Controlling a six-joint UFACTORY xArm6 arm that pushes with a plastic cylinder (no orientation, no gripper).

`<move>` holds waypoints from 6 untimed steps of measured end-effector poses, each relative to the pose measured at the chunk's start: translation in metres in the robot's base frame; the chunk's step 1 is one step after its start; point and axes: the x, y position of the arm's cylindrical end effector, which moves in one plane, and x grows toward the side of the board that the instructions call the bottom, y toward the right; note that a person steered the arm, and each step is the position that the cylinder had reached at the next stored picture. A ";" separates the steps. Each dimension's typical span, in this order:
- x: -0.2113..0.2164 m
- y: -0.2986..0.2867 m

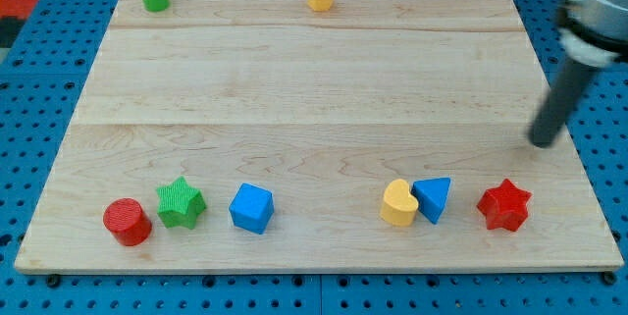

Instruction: Move the blue triangle above to the red star

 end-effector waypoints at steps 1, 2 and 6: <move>0.073 0.045; 0.128 0.002; 0.068 -0.174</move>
